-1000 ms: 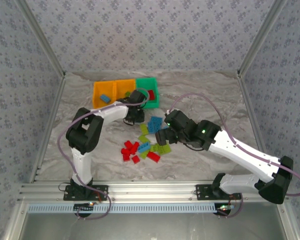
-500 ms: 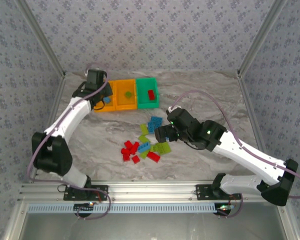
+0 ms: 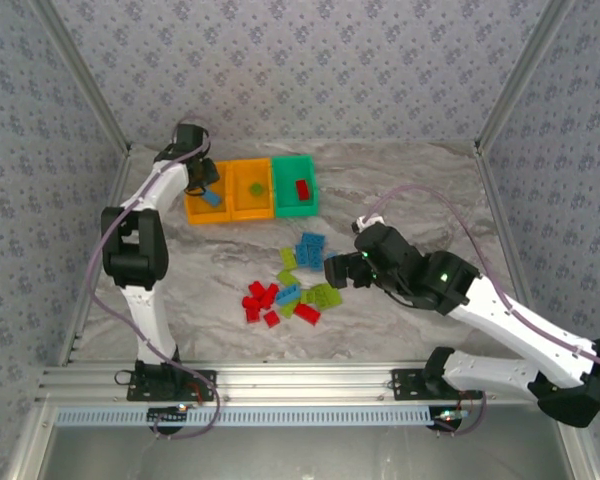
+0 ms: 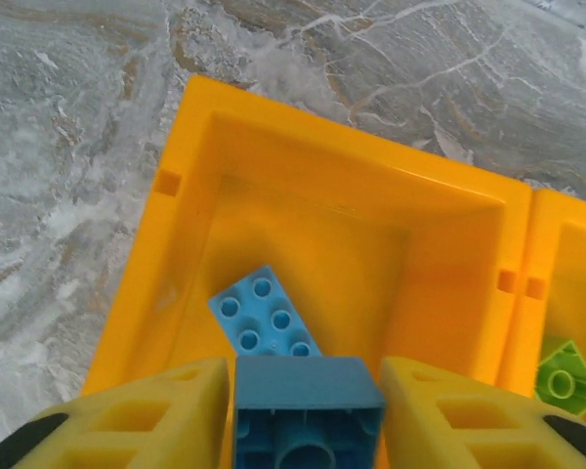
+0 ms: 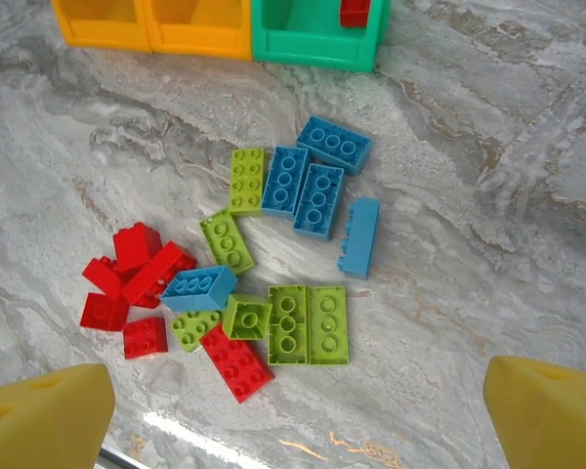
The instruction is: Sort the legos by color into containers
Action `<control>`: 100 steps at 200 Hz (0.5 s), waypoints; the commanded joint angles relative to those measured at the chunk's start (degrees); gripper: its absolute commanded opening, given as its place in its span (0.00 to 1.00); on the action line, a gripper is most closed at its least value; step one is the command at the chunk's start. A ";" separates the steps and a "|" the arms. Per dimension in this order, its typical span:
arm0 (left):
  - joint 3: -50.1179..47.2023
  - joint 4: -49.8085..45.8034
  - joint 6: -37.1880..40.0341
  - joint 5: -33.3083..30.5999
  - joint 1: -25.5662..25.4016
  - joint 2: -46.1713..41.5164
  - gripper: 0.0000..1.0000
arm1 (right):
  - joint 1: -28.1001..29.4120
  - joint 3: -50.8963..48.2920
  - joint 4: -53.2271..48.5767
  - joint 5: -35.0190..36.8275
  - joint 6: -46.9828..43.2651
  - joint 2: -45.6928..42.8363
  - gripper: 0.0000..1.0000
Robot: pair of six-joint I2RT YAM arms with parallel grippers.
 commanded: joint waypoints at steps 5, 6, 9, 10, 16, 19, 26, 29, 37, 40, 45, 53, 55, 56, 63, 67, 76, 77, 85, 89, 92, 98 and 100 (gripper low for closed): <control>3.37 -3.93 0.35 3.21 0.32 -1.45 0.50 | 0.27 -1.03 -1.66 2.67 1.94 -1.30 1.00; 3.30 -3.94 0.35 3.30 0.29 -1.56 0.50 | 0.22 -1.05 -1.68 2.70 1.97 -1.25 1.00; 3.05 -3.93 0.32 3.44 0.31 -2.11 0.50 | 0.17 -1.10 -1.63 2.77 2.04 -1.27 1.00; 2.97 -3.90 0.29 3.50 0.33 -2.29 0.50 | 0.22 -1.09 -1.66 2.84 2.07 -1.28 1.00; 2.19 -3.65 0.06 3.76 0.24 -3.78 0.50 | 0.09 -1.08 -1.54 2.91 2.10 -1.12 1.00; 1.74 -3.40 -0.04 3.94 0.26 -4.61 0.51 | 0.04 -1.07 -1.46 2.91 2.09 -0.97 1.00; 0.33 -2.72 -0.29 4.37 0.24 -6.70 0.52 | 0.03 -1.07 -1.14 2.83 2.03 -0.65 1.00; -0.31 -2.46 -0.41 4.62 0.20 -7.83 0.52 | -0.08 -1.08 -1.00 2.77 1.96 -0.47 1.00; -1.98 -2.13 -0.90 5.38 0.13 -10.63 0.52 | -0.13 -1.01 -0.43 2.40 1.79 0.26 1.00; -2.62 -2.19 -1.17 5.94 0.09 -11.83 0.52 | -0.17 -0.91 -0.19 2.26 1.66 0.55 1.00; -3.87 -2.03 -1.46 6.89 -0.10 -13.93 0.52 | -0.23 -0.75 0.25 2.02 1.55 1.16 1.00; -6.49 -1.35 -1.88 8.47 -0.47 -17.77 0.52 | -0.30 -0.35 0.97 1.54 1.35 2.44 1.00; -7.15 -1.21 -1.99 8.74 -0.67 -18.99 0.52 | -0.35 -0.22 1.23 1.44 1.33 3.10 1.00; -7.58 -1.09 -2.00 8.96 -0.73 -19.47 0.52 | -0.31 -0.17 1.39 1.47 1.36 3.33 1.00; -10.32 -0.21 -2.11 9.75 -1.55 -23.26 0.51 | -0.35 0.40 1.95 1.18 1.43 5.03 1.00; -11.95 0.18 -2.03 9.88 -2.18 -26.02 0.51 | -0.36 0.73 2.25 0.98 1.39 5.71 1.00; -15.49 0.70 -1.17 9.74 -3.95 -31.32 0.51 | -0.45 2.12 2.93 -0.07 1.07 9.27 0.98; -15.84 0.70 -1.02 9.73 -4.22 -31.79 0.51 | -0.53 2.58 3.02 -0.41 0.87 10.12 0.97; -18.42 0.14 -0.06 8.50 -6.10 -36.18 0.51 | -0.77 5.51 2.75 -1.38 0.24 13.78 0.93; -19.61 -0.33 0.38 7.71 -7.05 -38.30 0.51 | -0.75 6.74 2.66 -1.63 -0.02 15.68 0.91; -20.47 -0.77 0.71 7.10 -7.64 -39.83 0.51 | -0.80 7.41 2.51 -1.78 -0.28 17.22 0.90; -22.19 -1.63 1.20 5.98 -8.96 -42.74 0.52 | -1.02 9.22 2.42 -2.04 -0.77 20.13 0.88; -22.83 -1.97 1.33 5.61 -9.32 -43.65 0.52 | -1.16 9.74 2.47 -2.20 -0.91 21.10 0.87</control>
